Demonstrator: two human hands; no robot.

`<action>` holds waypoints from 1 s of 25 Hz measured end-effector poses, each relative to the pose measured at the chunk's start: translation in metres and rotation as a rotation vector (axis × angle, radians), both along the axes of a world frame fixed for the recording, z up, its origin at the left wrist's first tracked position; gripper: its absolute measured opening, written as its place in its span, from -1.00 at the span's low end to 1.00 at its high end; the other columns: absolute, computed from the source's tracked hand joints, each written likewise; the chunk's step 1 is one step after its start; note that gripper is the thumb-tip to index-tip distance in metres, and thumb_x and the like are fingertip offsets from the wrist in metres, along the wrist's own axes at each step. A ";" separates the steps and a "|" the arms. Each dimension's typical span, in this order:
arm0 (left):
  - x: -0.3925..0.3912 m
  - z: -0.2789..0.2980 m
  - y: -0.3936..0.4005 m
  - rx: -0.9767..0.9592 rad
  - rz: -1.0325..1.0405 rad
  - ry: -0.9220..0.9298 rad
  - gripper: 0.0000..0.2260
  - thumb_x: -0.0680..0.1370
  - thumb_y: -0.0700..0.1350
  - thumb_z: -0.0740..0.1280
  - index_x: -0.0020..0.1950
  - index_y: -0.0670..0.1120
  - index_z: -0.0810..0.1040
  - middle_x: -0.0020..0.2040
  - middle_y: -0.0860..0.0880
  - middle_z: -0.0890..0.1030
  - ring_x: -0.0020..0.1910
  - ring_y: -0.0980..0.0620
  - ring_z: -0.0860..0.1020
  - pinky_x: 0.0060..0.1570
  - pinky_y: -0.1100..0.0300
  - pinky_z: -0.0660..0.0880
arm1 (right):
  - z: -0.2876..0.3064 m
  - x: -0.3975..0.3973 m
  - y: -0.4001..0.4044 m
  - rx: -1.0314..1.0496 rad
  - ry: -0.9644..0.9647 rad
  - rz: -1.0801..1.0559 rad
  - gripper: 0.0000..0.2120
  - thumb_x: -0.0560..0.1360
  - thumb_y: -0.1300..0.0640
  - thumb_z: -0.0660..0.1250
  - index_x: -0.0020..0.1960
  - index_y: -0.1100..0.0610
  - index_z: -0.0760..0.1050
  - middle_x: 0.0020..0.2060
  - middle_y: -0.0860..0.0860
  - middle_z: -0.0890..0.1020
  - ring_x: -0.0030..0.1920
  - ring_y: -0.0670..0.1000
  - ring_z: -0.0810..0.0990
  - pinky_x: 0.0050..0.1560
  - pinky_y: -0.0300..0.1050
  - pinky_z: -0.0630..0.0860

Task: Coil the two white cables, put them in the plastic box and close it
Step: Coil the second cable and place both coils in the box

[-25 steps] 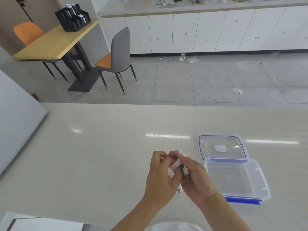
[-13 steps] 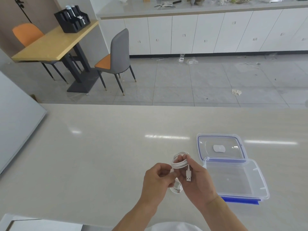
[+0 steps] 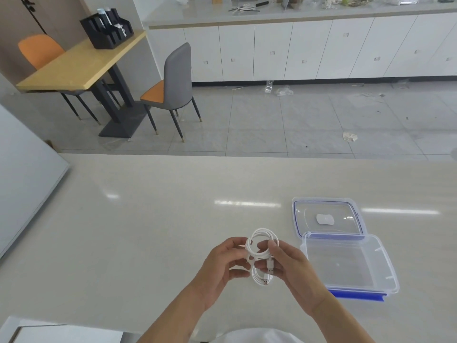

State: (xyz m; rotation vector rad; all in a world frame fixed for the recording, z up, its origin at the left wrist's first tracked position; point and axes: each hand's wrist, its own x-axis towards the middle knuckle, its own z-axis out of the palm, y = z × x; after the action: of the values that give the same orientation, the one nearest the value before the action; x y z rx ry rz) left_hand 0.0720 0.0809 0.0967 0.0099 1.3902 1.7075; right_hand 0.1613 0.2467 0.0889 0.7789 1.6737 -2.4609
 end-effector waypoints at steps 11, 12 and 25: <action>-0.004 -0.020 0.009 -0.211 -0.227 0.162 -0.81 0.50 -0.03 0.46 0.03 -0.11 0.70 -0.18 0.04 0.63 -0.23 0.07 0.54 -0.07 0.16 0.55 | -0.012 0.016 0.011 0.231 -0.203 -0.128 -0.87 0.55 0.12 0.39 -0.05 0.18 0.67 -0.21 0.13 0.75 -0.18 0.11 0.76 -0.10 0.02 0.70; -0.004 -0.022 0.013 -0.242 -0.233 0.192 -0.85 0.52 -0.05 0.46 0.01 -0.09 0.70 -0.20 0.05 0.62 -0.26 0.07 0.53 -0.09 0.18 0.56 | -0.014 0.017 0.011 0.244 -0.220 -0.161 -0.88 0.55 0.12 0.40 -0.05 0.16 0.67 -0.20 0.12 0.76 -0.15 0.12 0.75 -0.10 0.01 0.70; 0.010 -0.043 0.075 -0.242 -0.443 0.240 -0.93 0.50 -0.05 0.46 -0.11 -0.02 0.72 -0.32 0.10 0.62 -0.34 0.12 0.53 -0.20 0.25 0.53 | -0.017 0.072 0.018 0.015 -0.365 -0.613 -0.74 0.51 0.02 0.44 -0.07 0.24 0.67 -0.31 0.13 0.70 -0.29 0.07 0.68 -0.25 -0.09 0.62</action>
State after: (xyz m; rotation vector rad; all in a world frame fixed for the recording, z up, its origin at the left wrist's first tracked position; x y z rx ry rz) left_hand 0.0821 0.1556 0.0536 0.3711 1.6213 1.1937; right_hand 0.2336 0.2648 0.0723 1.8433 1.4704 -2.4082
